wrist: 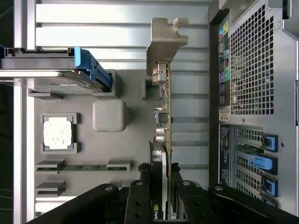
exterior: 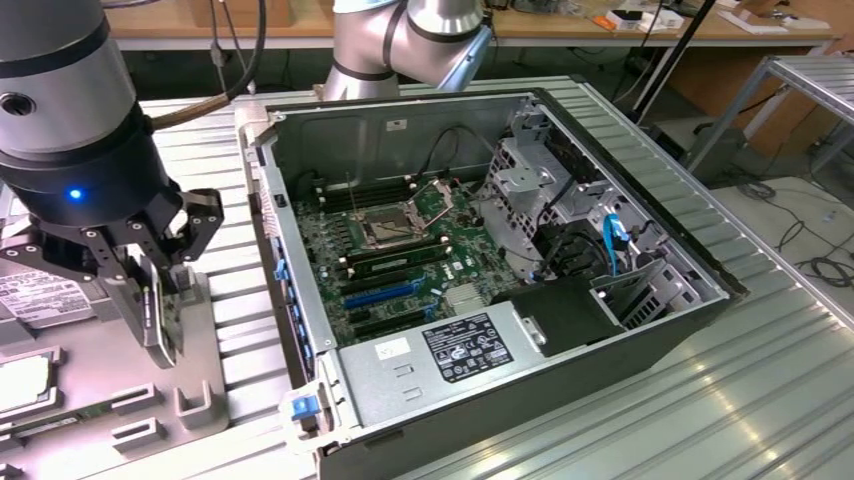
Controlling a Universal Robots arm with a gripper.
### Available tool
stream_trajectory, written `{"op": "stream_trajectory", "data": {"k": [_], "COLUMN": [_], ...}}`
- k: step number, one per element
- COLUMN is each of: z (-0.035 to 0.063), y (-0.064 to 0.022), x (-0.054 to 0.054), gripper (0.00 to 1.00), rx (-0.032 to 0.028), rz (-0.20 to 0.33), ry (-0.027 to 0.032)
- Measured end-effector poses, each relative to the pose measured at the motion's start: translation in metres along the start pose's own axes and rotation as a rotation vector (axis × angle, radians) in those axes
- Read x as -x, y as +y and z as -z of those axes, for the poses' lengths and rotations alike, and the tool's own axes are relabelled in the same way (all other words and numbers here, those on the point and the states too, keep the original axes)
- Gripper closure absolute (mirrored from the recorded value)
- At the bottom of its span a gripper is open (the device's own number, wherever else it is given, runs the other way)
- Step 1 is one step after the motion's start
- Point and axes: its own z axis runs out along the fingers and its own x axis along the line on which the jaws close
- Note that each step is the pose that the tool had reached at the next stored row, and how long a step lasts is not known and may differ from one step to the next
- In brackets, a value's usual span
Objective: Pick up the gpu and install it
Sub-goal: 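Pick up the gpu and move the gpu toward the slot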
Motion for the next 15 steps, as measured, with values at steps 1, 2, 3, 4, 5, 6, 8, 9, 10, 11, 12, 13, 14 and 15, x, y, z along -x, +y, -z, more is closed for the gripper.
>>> {"op": "stream_trajectory", "data": {"k": [1,2,3,4,5,6,8,9,10,11,12,13,14,15], "z": [0.0025,0.0046,0.0059,0.0074,0.0097,0.0111,0.0145,0.0162,0.0193,0.0223,0.0240,0.0262,0.0285,0.0307], "y": [0.0002,0.0003,0.0003,0.0005,0.0006,0.0007,0.0009,0.0010,0.0012,0.0014,0.0015,0.0017,0.0018,0.0019], "x": [0.000,0.000,0.000,0.000,0.000,0.000,0.000,0.000,0.000,0.000,0.000,0.001,0.001,0.001], "gripper": [0.73,0.73,0.73,0.73,0.73,0.73,0.73,0.73,0.73,0.73,0.73,0.73,0.73,0.73], "rx": [-0.0002,-0.0004,-0.0005,-0.0007,-0.0011,-0.0011,-0.0013,-0.0014,-0.0017,-0.0018,-0.0019,-0.0019,-0.0020,-0.0021], "rz": [0.000,0.000,0.000,0.000,0.000,0.000,0.000,0.000,0.000,0.000,0.000,0.000,0.000,0.000], "ry": [0.0000,0.0001,0.0001,0.0001,0.0001,0.0000,0.0000,0.0000,0.0001,0.0001,0.0001,0.0000,0.0001,0.0001]}}
